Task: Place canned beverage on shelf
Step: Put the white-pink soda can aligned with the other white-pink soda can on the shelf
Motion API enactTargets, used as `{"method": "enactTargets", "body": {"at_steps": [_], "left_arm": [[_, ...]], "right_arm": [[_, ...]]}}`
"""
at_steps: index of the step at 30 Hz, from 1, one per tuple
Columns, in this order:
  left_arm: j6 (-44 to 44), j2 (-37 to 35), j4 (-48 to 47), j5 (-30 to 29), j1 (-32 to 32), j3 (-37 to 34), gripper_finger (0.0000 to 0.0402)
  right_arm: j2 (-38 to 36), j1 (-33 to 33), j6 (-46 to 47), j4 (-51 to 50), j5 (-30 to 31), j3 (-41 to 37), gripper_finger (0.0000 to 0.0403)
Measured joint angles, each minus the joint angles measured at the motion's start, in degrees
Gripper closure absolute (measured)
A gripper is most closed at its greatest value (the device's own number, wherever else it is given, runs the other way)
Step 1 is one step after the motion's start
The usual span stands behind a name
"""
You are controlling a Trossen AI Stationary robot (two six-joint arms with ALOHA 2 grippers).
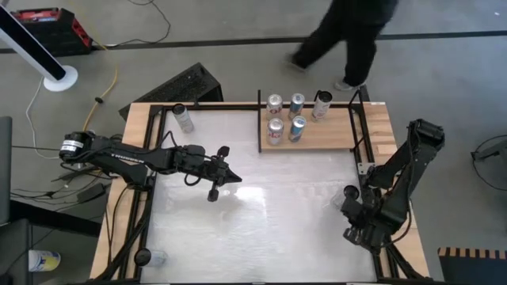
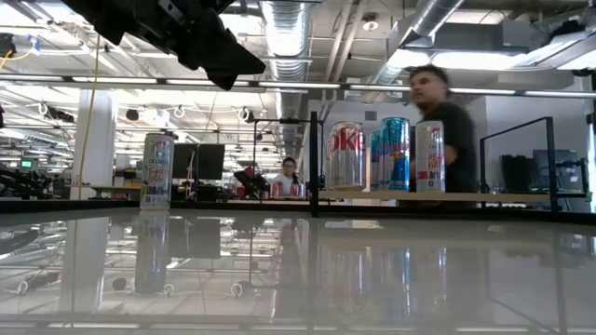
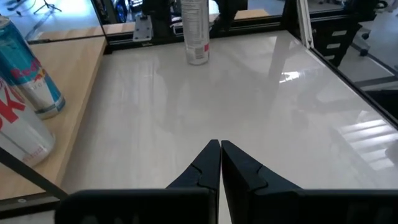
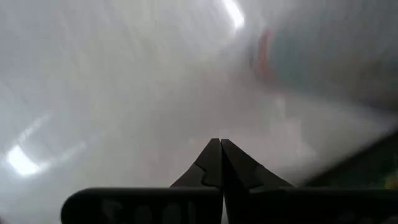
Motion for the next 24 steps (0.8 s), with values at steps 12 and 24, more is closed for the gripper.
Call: {"method": "enactTargets", "body": {"at_steps": [12,24], "left_arm": [[2.07,0.00,-0.43,-0.02,0.02,0.00,0.0402],[3.48,0.00,-1.52,-0.07,0.02,0.00,0.0402]], "right_arm": [[2.23,-0.22,9.73,-12.33,2.89,-1.57,0.0384],[7.67,-0.55,1.95,-0.82,15.93,-2.09,0.0384]]}}
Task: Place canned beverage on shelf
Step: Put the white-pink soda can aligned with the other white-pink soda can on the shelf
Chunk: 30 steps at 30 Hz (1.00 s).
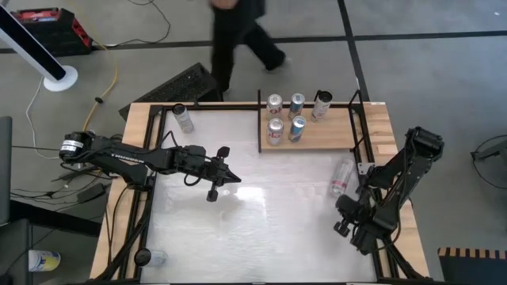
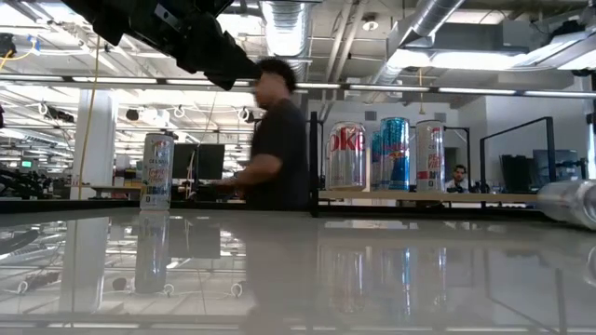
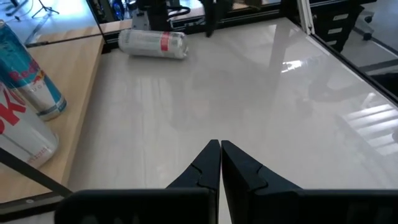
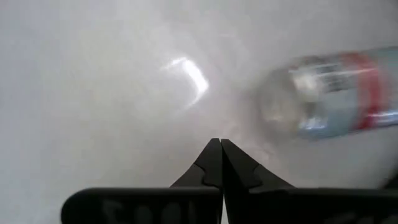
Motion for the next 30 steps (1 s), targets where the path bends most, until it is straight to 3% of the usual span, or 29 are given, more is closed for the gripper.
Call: {"method": "enactTargets", "body": {"at_steps": [2,5,10,12,22,30], "left_arm": [[0.16,0.00,0.11,-0.02,0.00,0.00,0.0402],[0.12,0.00,0.57,-0.03,0.00,0.00,0.0402],[0.08,0.00,2.22,-0.02,-0.01,0.00,0.0402],[0.02,0.00,2.21,-0.02,0.00,0.00,0.0402],[-2.05,0.00,0.08,0.07,-0.02,0.00,0.0402],[-2.40,0.00,0.01,0.04,-0.02,0.00,0.0402]], "right_arm": [[-0.04,-0.79,-3.59,0.93,-2.80,1.68,0.0384],[-0.95,-1.72,-2.07,-6.38,-5.39,5.50,0.0384],[-1.31,-4.11,12.85,-26.74,2.09,9.95,0.0384],[-1.31,-6.80,15.29,-28.71,2.44,9.10,0.0384],[0.34,-24.41,-9.01,-4.53,4.16,1.80,0.0384],[1.03,-27.61,-30.85,15.01,1.42,7.21,0.0384]]}}
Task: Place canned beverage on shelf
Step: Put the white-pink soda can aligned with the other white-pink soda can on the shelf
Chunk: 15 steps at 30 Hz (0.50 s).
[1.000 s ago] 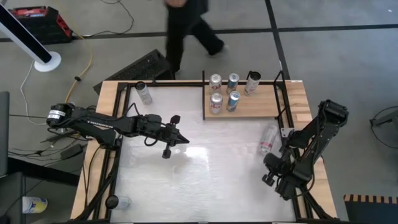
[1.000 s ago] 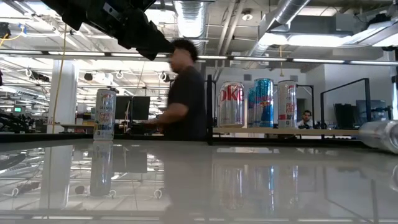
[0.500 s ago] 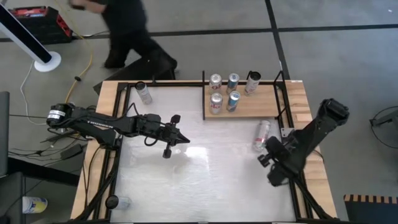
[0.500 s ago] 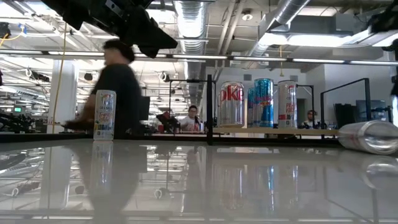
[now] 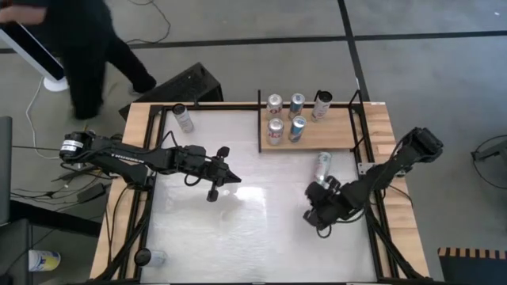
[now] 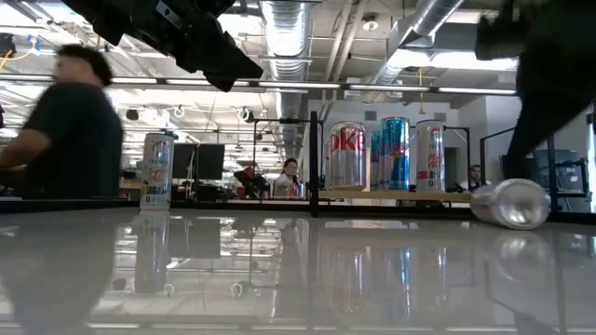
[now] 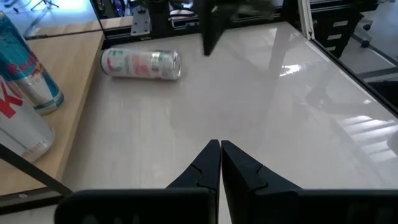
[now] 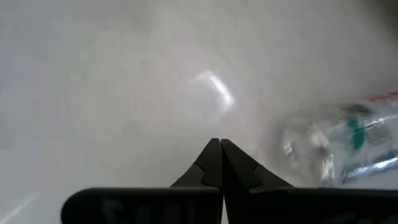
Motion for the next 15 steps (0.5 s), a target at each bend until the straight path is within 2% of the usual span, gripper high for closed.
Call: {"method": "enactTargets", "body": {"at_steps": [2,4,7,11,15], "left_arm": [[0.30,0.00,0.33,0.00,0.02,0.00,0.0402],[0.18,0.00,1.64,0.00,0.01,0.00,0.0402],[-0.71,0.00,3.61,0.56,0.02,0.00,0.0402],[-2.96,1.25,5.42,2.44,-0.36,0.01,0.0402],[-3.74,5.85,7.72,2.68,-1.77,0.00,0.0402]], "right_arm": [[-0.06,0.92,-3.10,-1.04,0.98,3.67,0.0384],[0.01,1.90,-3.61,-5.12,5.28,7.48,0.0384],[-0.07,3.40,2.01,-15.78,12.38,11.05,0.0384],[-0.07,2.12,14.30,-28.53,15.52,8.73,0.0384],[0.01,-0.97,16.47,-25.33,21.05,3.21,0.0384]]}}
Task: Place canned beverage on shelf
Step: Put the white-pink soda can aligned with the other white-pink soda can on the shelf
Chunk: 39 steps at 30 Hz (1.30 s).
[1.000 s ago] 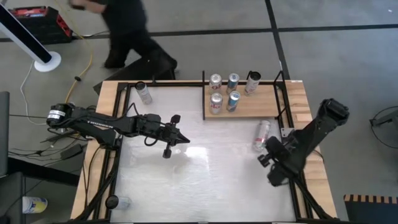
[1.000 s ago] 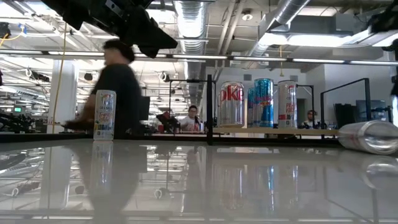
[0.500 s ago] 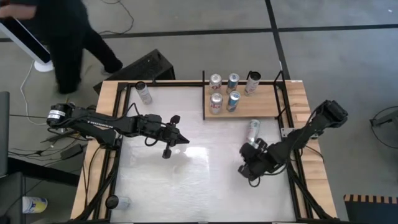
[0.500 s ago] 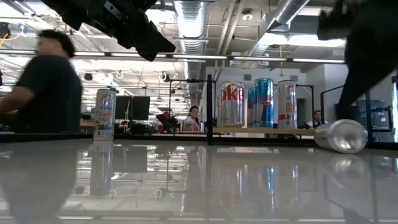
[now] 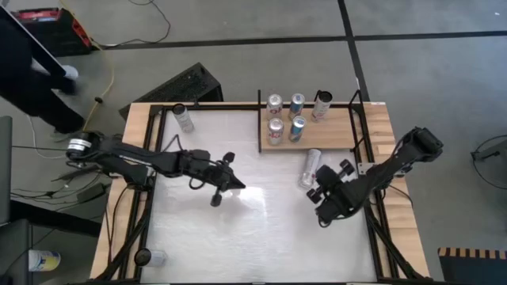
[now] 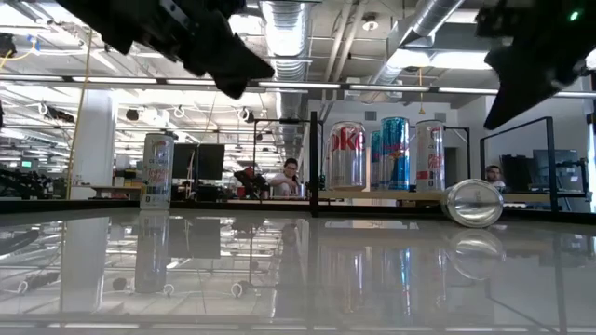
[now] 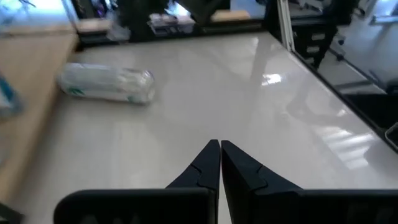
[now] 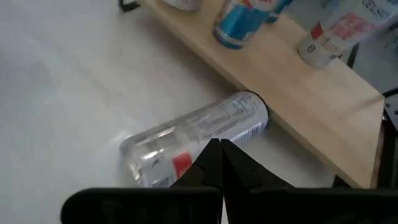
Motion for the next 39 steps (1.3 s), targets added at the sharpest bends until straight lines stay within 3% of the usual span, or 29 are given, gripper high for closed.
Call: {"method": "enactTargets", "body": {"at_steps": [5,8,13,18,23,26,29,31,34,39], "left_arm": [[-3.26,9.22,8.41,0.17,-1.61,0.00,0.0402],[-4.78,14.64,13.27,0.24,-2.18,0.01,0.0402],[-6.69,20.67,15.39,1.22,-2.23,2.20,0.0402],[-6.18,22.71,15.20,1.88,-2.21,3.53,0.0402],[-4.18,22.71,15.70,1.85,-2.03,3.65,0.0402],[-3.37,22.69,16.14,1.85,-1.88,3.67,0.0402],[-3.40,22.69,16.18,1.85,-1.79,3.67,0.0402],[-3.42,22.69,16.39,1.83,-1.77,3.67,0.0402],[-4.22,22.69,16.30,1.85,-1.79,3.66,0.0402],[-4.87,22.69,16.31,1.85,-1.79,3.65,0.0402]], "right_arm": [[-0.04,-5.17,-11.36,14.74,0.85,-5.19,0.0384],[-0.04,-7.90,-18.71,22.89,-1.84,-7.49,0.0384],[-0.03,-9.53,-22.33,29.64,-5.21,-9.75,0.0384],[0.00,-7.64,-23.82,38.85,-14.37,-10.12,0.0384],[0.35,-3.58,-31.06,53.46,-24.14,-9.61,0.0384],[-0.30,-0.95,-30.32,48.57,-17.89,-6.87,0.0384],[-0.87,-0.56,-23.64,35.26,-7.72,-4.54,0.0385],[-0.70,-1.79,-18.86,27.46,-4.37,-4.39,0.0385],[-0.68,-5.54,-18.17,24.66,-4.29,-6.01,0.0385],[-0.59,-11.12,-24.35,29.27,-8.95,-9.76,0.0385]]}}
